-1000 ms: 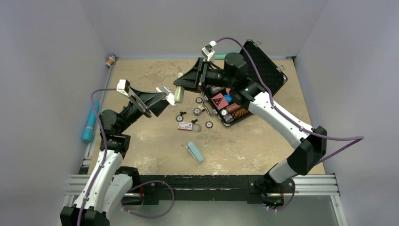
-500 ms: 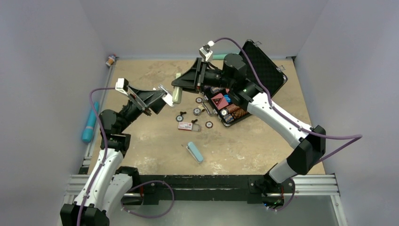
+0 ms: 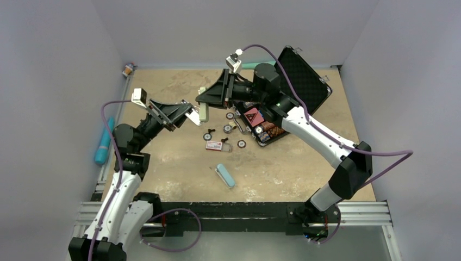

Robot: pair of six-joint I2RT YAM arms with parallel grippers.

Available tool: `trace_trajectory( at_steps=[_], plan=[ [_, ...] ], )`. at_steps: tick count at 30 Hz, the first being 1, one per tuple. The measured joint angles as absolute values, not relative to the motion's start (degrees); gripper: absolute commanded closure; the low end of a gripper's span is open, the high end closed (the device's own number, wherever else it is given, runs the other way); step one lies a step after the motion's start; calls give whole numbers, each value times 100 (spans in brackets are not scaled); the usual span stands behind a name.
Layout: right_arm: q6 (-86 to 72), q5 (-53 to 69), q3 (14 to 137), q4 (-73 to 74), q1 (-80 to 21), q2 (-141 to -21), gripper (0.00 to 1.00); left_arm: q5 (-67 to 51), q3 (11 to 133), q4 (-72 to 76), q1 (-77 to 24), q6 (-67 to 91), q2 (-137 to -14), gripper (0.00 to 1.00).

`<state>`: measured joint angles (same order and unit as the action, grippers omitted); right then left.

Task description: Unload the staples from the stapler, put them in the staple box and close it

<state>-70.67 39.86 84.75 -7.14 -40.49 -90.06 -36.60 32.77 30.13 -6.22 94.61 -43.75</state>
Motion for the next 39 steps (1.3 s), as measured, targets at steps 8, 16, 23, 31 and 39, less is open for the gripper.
trace_trajectory(
  at_steps=[8, 16, 23, 31, 39],
  plan=[
    [-7024, 3990, 8318, -1103, -4099, -9017, 19, -3579, 3752, 1778, -633, 9035, -4049, 100],
    [-6576, 3732, 7999, -624, -4016, -8982, 1, -3544, 4167, 1, -611, 8138, -3887, 100],
    [-5575, 3059, 7992, 626, -3918, -8621, 1, -3389, 5398, -2775, -611, 6554, -4034, 100],
    [-4950, 2589, 7784, 1247, -3903, -8073, 4, -1876, 6663, -6169, -611, 4560, -4974, 100],
    [-4797, 2563, 7507, 1245, -3935, -8173, 33, -1081, 6447, -7061, -607, 3752, -5063, 100]
  ],
)
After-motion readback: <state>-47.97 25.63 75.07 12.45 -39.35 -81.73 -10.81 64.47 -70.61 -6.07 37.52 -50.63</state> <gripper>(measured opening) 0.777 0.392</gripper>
